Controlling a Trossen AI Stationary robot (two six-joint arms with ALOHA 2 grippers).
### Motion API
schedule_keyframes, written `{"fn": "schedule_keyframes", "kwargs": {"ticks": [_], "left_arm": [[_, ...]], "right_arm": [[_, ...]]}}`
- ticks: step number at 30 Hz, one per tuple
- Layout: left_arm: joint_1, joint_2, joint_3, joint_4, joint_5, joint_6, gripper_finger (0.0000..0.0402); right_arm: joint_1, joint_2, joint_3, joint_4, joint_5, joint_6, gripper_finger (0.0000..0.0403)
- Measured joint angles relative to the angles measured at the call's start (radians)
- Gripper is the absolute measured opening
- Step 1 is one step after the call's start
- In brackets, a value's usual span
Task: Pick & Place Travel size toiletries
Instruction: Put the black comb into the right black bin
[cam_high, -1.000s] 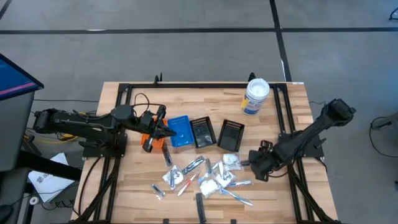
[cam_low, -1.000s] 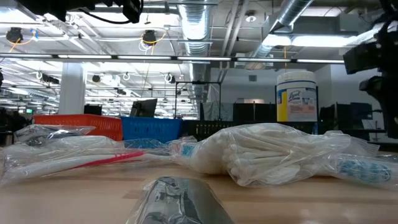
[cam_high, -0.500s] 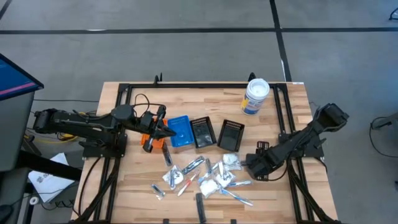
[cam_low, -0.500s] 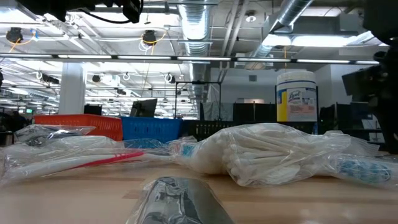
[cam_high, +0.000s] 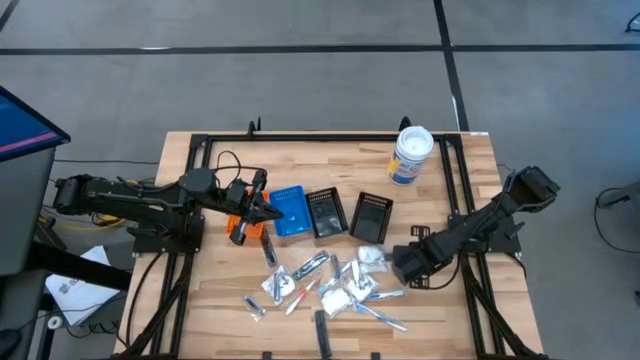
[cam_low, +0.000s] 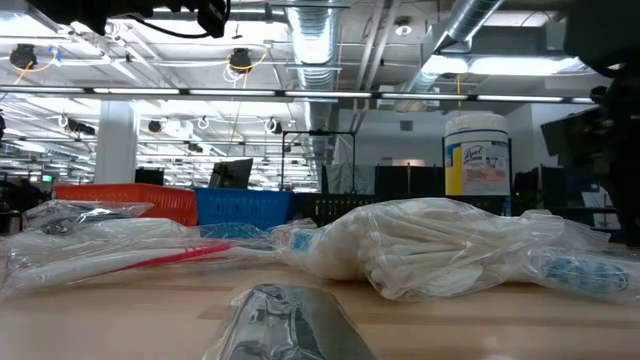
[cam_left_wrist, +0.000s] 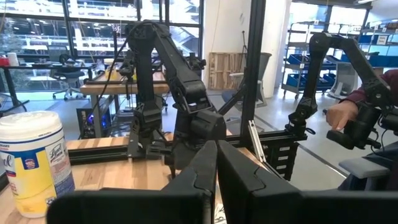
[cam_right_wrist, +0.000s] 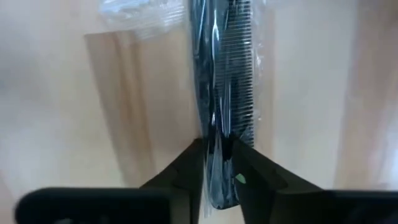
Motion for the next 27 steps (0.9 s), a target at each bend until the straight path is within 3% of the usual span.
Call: {"fn": "schedule_keyframes", "kwargs": {"ticks": [10, 20, 27], "left_arm": [[0.000, 0.000, 0.000, 0.000, 0.003, 0.000, 0.0008], [0.000, 0.000, 0.000, 0.000, 0.001, -0.003, 0.0008], [0.000, 0.000, 0.000, -0.003, -0.001, -0.003, 0.0008]], "right_arm": [[-0.021, 0.001, 0.011, -0.017, 0.000, -0.007, 0.0006], [-0.021, 0.004, 0.120, -0.190, -0.077, -0.017, 0.0000], [-0.021, -0.039, 0.278, -0.370, -0.093, -0.014, 0.0000]]}}
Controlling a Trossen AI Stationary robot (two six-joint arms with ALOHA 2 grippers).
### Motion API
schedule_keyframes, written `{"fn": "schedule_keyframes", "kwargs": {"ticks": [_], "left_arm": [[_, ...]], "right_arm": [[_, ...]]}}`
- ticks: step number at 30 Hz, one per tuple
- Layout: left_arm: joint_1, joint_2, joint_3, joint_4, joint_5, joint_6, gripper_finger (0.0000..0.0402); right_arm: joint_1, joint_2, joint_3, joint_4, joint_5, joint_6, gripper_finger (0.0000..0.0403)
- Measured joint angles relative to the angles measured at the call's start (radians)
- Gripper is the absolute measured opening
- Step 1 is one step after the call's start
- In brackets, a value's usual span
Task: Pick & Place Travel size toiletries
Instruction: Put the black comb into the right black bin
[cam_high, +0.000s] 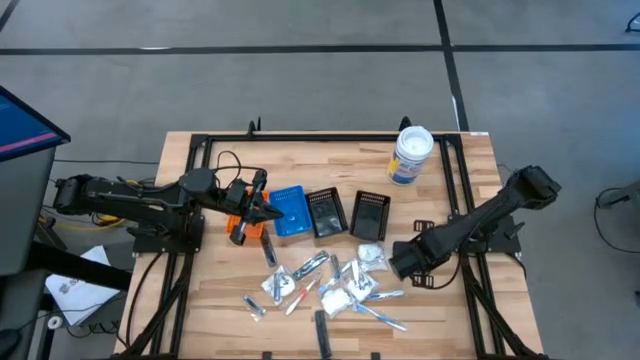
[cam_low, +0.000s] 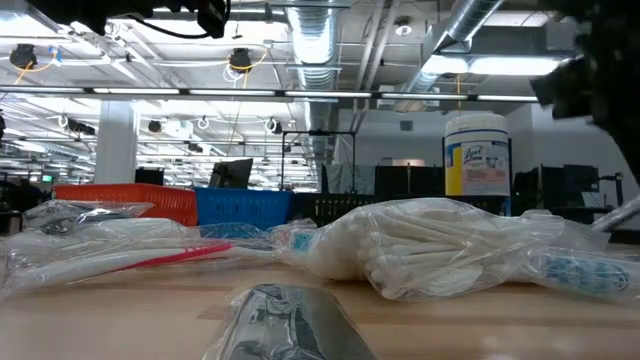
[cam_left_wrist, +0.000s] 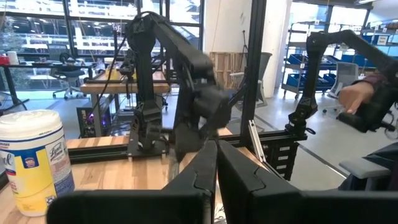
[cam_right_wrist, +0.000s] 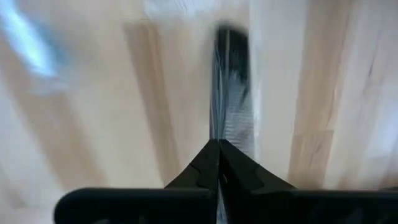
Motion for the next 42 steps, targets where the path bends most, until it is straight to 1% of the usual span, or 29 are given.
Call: {"fn": "schedule_keyframes", "kwargs": {"ticks": [3, 7, 12, 16, 20, 23, 27, 30, 33, 35, 37, 40, 42], "left_arm": [[0.000, 0.000, 0.000, -0.001, 0.000, 0.000, 0.0008], [0.000, 0.000, 0.000, -0.001, 0.000, 0.000, 0.0008], [0.000, 0.000, 0.000, -0.006, 0.001, 0.000, 0.0008], [0.000, 0.000, 0.000, -0.010, 0.001, -0.007, 0.0008], [0.000, 0.000, -0.006, -0.011, 0.001, -0.008, 0.0008], [0.000, 0.000, -0.013, -0.014, 0.002, -0.030, 0.0008], [0.000, 0.000, -0.013, -0.012, 0.005, -0.036, 0.0008], [0.000, 0.000, -0.013, -0.011, 0.005, -0.041, 0.0008], [0.000, 0.000, -0.013, -0.011, 0.004, -0.041, 0.0008], [0.000, 0.000, -0.013, -0.008, 0.004, -0.039, 0.0008], [0.000, 0.000, -0.013, -0.007, 0.004, -0.038, 0.0008], [0.000, 0.000, -0.013, 0.001, 0.004, -0.029, 0.0008], [0.000, 0.000, -0.013, 0.003, 0.002, -0.026, 0.0008]], "right_arm": [[-0.005, -0.042, 0.071, -0.040, 0.009, 0.000, 0.0000], [-0.017, -0.097, 0.146, -0.072, 0.080, 0.018, 0.0000], [-0.020, -0.155, 0.177, -0.090, 0.166, 0.051, 0.0000], [-0.016, -0.156, 0.177, -0.077, 0.151, 0.072, 0.0000], [0.028, -0.096, 0.152, -0.035, 0.107, 0.063, 0.0006], [0.066, -0.033, 0.101, -0.040, 0.102, 0.116, 0.0034], [0.087, 0.013, 0.020, -0.055, 0.080, 0.244, 0.0095], [0.123, -0.016, -0.039, -0.002, 0.080, 0.351, 0.0150], [0.163, -0.089, -0.084, 0.037, 0.088, 0.443, 0.0202], [0.203, -0.154, -0.103, 0.073, 0.141, 0.512, 0.0230], [0.246, -0.234, -0.118, 0.077, 0.248, 0.627, 0.0250], [0.330, -0.375, -0.141, 0.103, 0.420, 0.754, 0.0261], [0.385, -0.458, -0.158, 0.080, 0.507, 0.797, 0.0262]]}}
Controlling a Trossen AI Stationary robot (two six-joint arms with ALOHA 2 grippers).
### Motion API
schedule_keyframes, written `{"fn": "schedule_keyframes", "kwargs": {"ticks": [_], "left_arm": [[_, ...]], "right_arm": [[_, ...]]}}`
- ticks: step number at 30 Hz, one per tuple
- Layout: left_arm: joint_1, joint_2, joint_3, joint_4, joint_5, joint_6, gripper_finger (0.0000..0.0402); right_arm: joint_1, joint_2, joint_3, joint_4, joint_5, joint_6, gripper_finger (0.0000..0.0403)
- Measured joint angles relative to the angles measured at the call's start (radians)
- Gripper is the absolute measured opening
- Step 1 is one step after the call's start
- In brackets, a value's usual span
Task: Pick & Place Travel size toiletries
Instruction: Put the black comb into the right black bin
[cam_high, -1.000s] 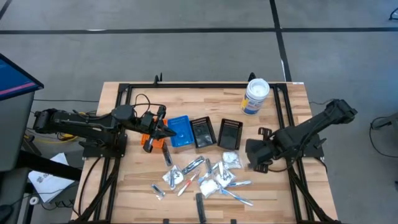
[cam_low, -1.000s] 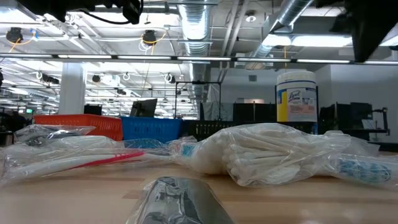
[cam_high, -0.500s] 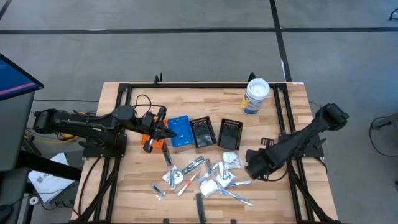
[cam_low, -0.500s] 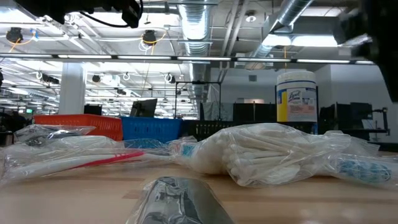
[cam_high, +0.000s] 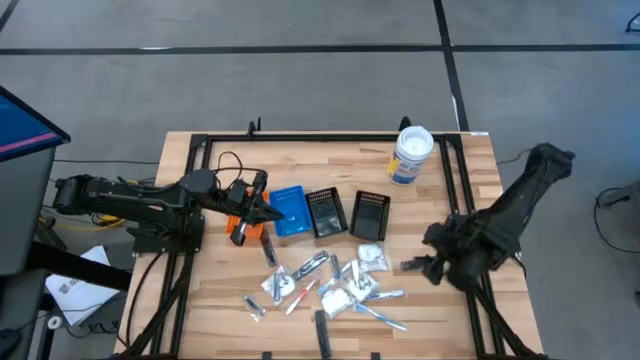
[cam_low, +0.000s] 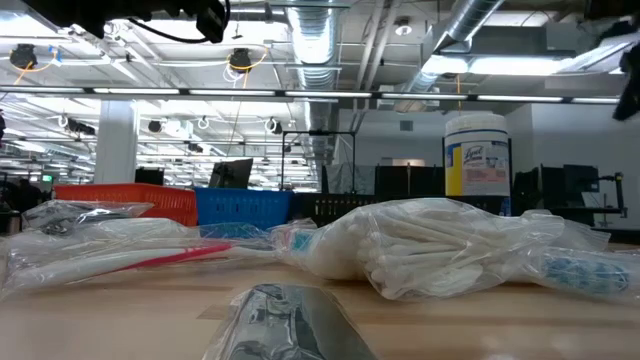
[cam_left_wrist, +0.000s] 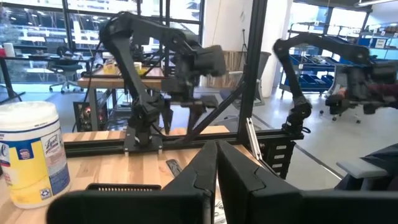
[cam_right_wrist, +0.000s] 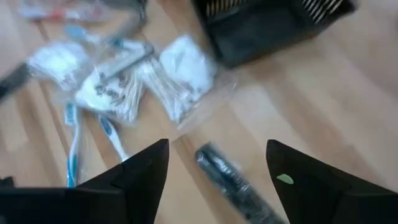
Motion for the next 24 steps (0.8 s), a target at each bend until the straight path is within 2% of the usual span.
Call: {"fn": "schedule_keyframes", "kwargs": {"ticks": [2, 5, 8, 11, 15, 21, 24], "left_arm": [[0.000, 0.000, 0.000, 0.004, -0.003, 0.001, 0.0008], [0.000, 0.000, 0.000, 0.010, -0.002, 0.015, 0.0008], [0.000, 0.000, 0.000, 0.010, -0.002, 0.022, 0.0008], [0.000, 0.000, 0.000, 0.010, -0.009, 0.022, 0.0008], [0.000, 0.000, 0.000, 0.010, -0.024, 0.022, 0.0008], [0.000, 0.000, 0.000, 0.010, -0.039, 0.026, 0.0008], [0.000, 0.000, 0.000, 0.010, -0.041, 0.026, 0.0008]], "right_arm": [[0.041, -0.070, -0.028, -0.020, 0.022, 0.067, 0.0261], [0.092, -0.134, -0.075, 0.047, 0.025, 0.117, 0.0261], [0.129, -0.149, -0.127, 0.198, 0.042, 0.086, 0.0261], [0.136, -0.131, -0.154, 0.273, 0.029, 0.083, 0.0261], [0.114, -0.074, -0.170, 0.283, -0.111, 0.117, 0.0260], [0.081, -0.040, -0.191, 0.278, -0.342, 0.045, 0.0270], [0.071, -0.018, -0.192, 0.292, -0.361, 0.049, 0.0275]]}}
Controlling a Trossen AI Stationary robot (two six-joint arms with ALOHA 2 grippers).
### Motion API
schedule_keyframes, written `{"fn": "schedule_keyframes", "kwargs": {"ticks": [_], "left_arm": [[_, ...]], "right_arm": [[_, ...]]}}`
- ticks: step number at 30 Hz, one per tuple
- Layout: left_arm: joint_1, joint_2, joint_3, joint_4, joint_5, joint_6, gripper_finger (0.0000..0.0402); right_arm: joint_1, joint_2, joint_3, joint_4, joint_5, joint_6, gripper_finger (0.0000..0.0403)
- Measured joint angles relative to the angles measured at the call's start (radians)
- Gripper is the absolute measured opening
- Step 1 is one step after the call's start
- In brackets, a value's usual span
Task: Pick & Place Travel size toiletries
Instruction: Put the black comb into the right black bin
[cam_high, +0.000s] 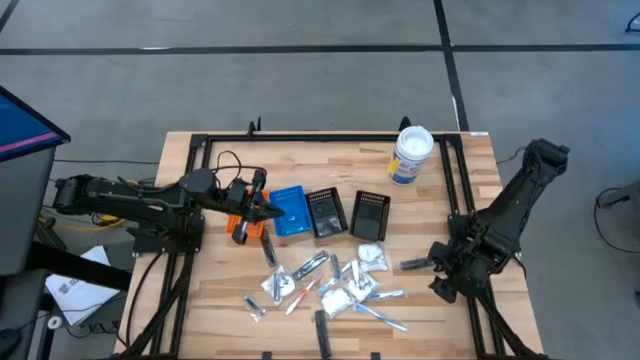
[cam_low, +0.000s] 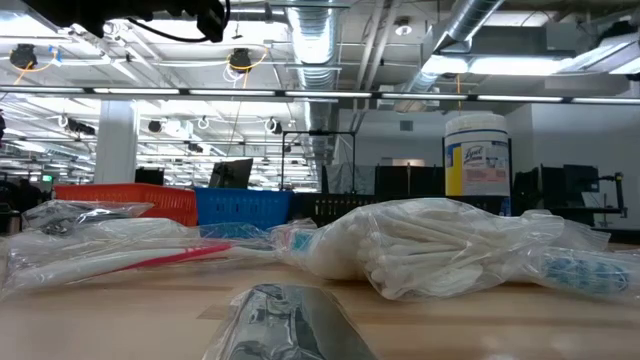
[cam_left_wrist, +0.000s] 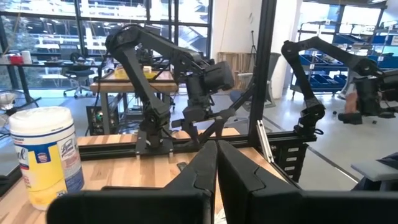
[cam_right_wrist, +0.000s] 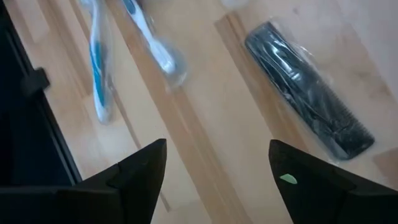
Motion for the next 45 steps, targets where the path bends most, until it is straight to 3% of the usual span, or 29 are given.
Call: {"fn": "schedule_keyframes", "kwargs": {"ticks": [10, 18, 25, 32, 39, 42, 45], "left_arm": [[0.000, 0.000, 0.000, -0.002, -0.001, 0.004, 0.0008], [0.000, 0.000, 0.000, -0.001, -0.001, 0.021, 0.0008], [0.000, 0.000, 0.000, -0.001, -0.029, 0.026, 0.0008], [0.000, 0.000, 0.000, -0.002, -0.042, 0.027, 0.0008], [0.000, 0.000, 0.000, -0.013, -0.041, 0.022, 0.0008], [0.000, 0.000, 0.000, -0.021, -0.041, 0.020, 0.0008], [0.000, 0.000, 0.000, -0.024, -0.041, 0.016, 0.0008]], "right_arm": [[-0.051, 0.028, 0.002, 0.236, 0.007, -0.041, 0.0276], [-0.046, 0.121, 0.001, -0.083, -0.148, 0.043, 0.0276], [-0.061, 0.180, 0.001, -0.073, -0.124, 0.049, 0.0276], [0.006, 0.087, 0.001, -0.161, 0.064, 0.074, 0.0276], [0.261, -0.096, 0.002, -0.293, 0.590, 0.322, 0.0276], [0.341, -0.127, 0.001, -0.373, 0.585, 0.266, 0.0276], [0.366, -0.129, 0.001, -0.345, 0.589, 0.345, 0.0276]]}}
